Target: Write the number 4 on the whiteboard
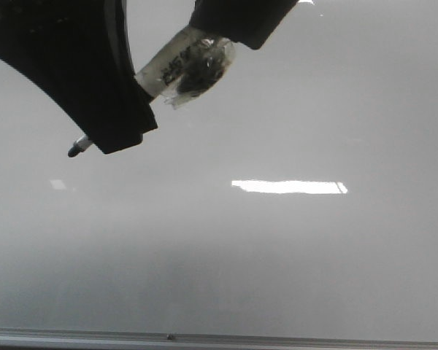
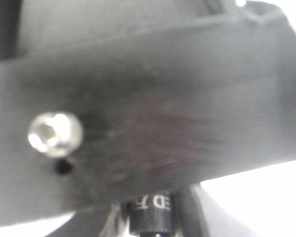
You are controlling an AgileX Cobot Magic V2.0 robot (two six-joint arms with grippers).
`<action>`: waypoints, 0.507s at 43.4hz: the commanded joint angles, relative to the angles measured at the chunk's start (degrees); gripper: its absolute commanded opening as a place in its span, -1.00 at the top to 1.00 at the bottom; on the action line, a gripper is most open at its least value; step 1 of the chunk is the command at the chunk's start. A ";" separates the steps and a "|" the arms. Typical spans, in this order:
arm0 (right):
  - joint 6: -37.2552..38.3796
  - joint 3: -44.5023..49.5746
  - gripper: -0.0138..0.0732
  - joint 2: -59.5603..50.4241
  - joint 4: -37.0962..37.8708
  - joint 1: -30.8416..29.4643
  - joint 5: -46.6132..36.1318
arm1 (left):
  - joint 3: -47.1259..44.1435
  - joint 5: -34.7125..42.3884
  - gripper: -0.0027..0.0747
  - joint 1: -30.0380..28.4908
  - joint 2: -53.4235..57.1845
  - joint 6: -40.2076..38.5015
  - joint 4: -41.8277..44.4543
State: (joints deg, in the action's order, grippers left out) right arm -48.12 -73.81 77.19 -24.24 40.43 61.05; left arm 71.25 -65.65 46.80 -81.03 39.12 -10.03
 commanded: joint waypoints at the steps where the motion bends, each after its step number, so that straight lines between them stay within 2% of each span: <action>1: -0.42 -1.90 0.64 -1.48 -1.28 0.09 -0.09 | 1.84 2.29 0.87 0.41 1.60 -0.57 -0.61; 9: -0.42 -1.90 0.68 -1.48 -0.95 0.03 0.04 | 1.84 2.67 0.20 0.13 1.74 -0.86 -0.61; 13: -0.11 -1.90 0.68 -1.73 0.17 -0.01 0.04 | 1.84 2.67 -0.04 -1.46 2.92 -1.55 -0.71; 18: 2.55 -1.90 0.68 -3.11 3.64 -0.21 0.04 | 1.45 3.24 -0.08 -4.93 6.21 -2.91 -0.86; 22: 7.53 -1.90 0.68 -4.69 9.38 -0.21 0.54 | -0.30 6.10 -0.08 -9.33 10.70 -2.91 -3.07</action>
State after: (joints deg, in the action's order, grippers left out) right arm -44.68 -73.81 75.97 -18.55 40.43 62.42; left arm 70.66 -63.47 40.70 -76.05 37.13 -10.22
